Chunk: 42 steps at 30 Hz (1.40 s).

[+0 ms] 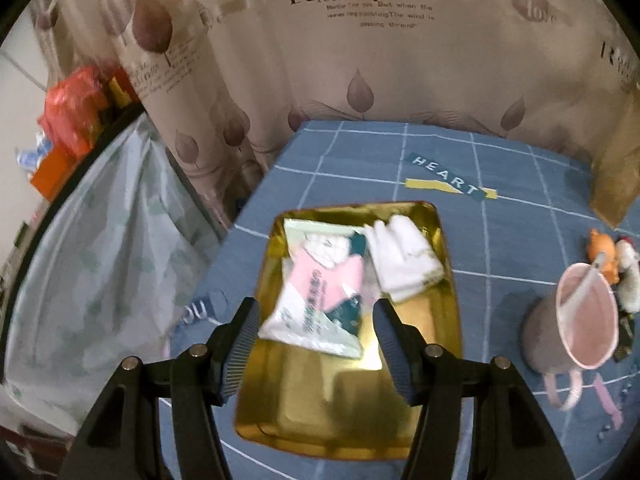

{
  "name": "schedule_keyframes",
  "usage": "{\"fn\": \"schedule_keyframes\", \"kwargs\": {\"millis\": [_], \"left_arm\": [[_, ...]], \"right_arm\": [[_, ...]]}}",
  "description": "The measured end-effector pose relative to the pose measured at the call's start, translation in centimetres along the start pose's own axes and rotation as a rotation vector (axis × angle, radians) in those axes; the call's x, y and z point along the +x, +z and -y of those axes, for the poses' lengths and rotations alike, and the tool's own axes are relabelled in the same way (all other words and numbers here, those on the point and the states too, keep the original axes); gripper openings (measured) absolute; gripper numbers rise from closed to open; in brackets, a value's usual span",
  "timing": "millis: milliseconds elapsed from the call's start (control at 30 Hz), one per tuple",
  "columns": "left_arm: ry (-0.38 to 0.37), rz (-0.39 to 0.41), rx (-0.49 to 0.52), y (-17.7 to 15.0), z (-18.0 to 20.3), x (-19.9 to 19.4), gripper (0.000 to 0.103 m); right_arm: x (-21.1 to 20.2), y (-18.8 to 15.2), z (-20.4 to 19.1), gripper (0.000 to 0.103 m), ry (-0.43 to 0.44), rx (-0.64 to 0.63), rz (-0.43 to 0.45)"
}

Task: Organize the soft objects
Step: 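Carry the blue towel with the right tool over the tin tray and release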

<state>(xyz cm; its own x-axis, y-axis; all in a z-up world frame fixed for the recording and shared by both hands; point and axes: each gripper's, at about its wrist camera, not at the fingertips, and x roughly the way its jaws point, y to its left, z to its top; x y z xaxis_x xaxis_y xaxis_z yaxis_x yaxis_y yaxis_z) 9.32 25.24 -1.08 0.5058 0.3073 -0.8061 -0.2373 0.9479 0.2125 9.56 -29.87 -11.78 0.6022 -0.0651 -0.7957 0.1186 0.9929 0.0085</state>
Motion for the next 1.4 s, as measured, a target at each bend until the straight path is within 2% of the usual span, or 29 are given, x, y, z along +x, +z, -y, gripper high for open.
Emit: {"fn": "schedule_keyframes", "kwargs": {"millis": [267,300,333,433,533,667,933,1167,1400], "left_arm": [[0.014,-0.004,-0.059,-2.0,-1.0,-0.1,0.06],[0.015,-0.005,-0.062,-2.2,-1.1,0.0,0.06],[0.019,-0.005,-0.063,-2.4,-1.2,0.1,0.06],[0.049,0.006,-0.065,-2.9,-1.4,0.2,0.06],[0.056,0.014,-0.066,-3.5,-1.4,0.2,0.06],[0.078,0.028,-0.048,-4.1,-1.2,0.3,0.06],[0.073,0.047,-0.064,-4.9,-2.0,0.3,0.06],[0.06,0.054,-0.099,-5.1,-3.3,0.4,0.06],[0.058,0.055,-0.15,-5.2,-4.7,0.4,0.06]], "right_arm": [[-1.2,-1.1,0.5,0.067,0.002,0.028,-0.015],[-1.3,-1.1,0.4,0.06,0.0,0.031,-0.014],[-1.5,-1.2,0.5,0.047,-0.001,0.034,-0.007],[-1.9,-1.3,0.3,0.036,0.003,0.039,-0.006],[-2.1,-1.2,-0.2,0.03,-0.01,0.024,-0.008],[-2.5,-1.0,-0.9,0.027,-0.033,0.004,-0.006],[-4.0,-0.4,-3.1,0.027,-0.039,-0.028,0.007],[-5.7,0.7,-6.6,0.027,-0.006,-0.074,0.042],[-7.7,2.0,-10.9,0.027,0.063,-0.136,0.086]]}}
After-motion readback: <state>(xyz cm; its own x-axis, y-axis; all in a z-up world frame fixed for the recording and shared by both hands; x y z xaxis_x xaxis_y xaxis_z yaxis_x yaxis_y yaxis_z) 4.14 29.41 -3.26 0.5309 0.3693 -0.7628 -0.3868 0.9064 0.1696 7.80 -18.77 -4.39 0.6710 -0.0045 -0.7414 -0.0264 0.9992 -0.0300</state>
